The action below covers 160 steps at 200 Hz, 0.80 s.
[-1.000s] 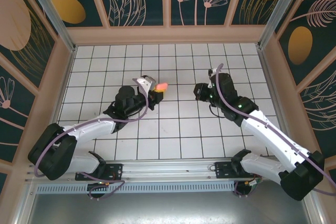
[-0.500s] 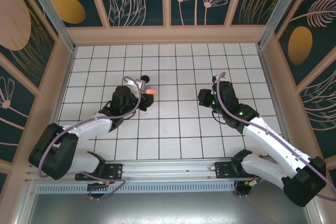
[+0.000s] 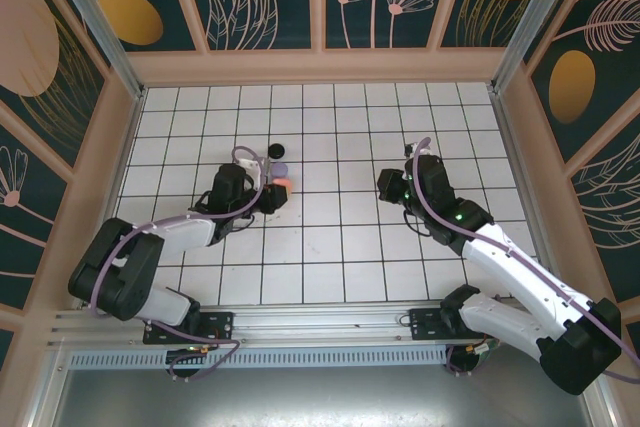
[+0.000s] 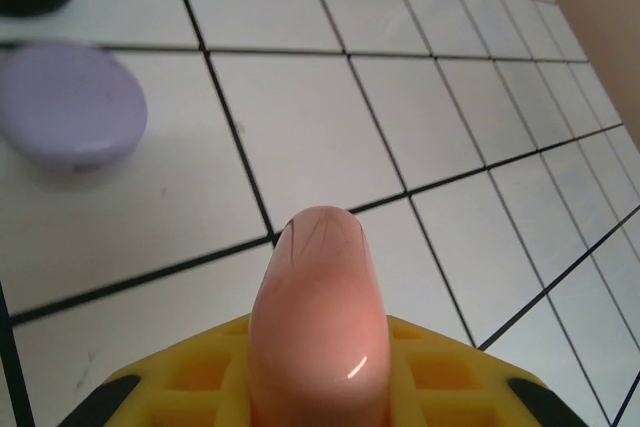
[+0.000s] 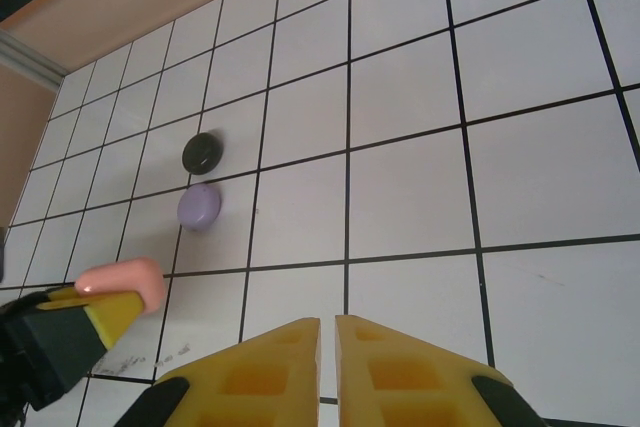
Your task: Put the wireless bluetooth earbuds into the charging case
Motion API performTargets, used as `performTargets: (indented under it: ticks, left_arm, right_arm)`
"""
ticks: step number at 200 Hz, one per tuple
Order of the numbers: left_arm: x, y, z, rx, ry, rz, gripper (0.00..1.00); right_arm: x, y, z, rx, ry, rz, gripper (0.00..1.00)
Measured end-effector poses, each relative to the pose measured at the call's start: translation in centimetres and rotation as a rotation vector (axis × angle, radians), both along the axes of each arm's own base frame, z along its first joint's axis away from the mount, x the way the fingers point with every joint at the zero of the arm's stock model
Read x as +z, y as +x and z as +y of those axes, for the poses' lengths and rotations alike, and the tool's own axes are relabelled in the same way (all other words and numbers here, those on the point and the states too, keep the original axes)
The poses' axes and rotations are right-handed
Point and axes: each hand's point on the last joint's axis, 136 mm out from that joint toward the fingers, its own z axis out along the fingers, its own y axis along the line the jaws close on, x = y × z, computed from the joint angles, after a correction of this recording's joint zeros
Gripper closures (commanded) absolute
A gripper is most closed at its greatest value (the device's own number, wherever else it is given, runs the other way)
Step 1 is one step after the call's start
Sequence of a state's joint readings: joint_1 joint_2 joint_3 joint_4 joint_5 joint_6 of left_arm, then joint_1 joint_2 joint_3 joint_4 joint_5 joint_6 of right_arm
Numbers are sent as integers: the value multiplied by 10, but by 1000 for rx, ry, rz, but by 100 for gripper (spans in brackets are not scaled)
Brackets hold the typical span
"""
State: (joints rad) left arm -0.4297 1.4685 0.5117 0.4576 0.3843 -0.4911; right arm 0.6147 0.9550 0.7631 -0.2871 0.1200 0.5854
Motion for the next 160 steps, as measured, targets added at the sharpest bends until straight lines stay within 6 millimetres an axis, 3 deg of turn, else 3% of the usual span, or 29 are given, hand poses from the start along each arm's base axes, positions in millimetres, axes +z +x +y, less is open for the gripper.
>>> performTargets:
  ticks: [46,68,131,160]
  left_arm:
    - [-40,-6,10,21,33,107,100]
    - [-54,-7,13,29,43,146,94]
    - [-52,1,17,51,41,148,41]
    - [-46,9,30,105,60,150,26]
  right_arm:
    - [14,4,0,-10,6,-27,85]
    - [26,6,1,-10,13,-51,84]
    - [30,9,0,-9,-12,-58,73]
    - [39,11,-1,-12,-8,-72,69]
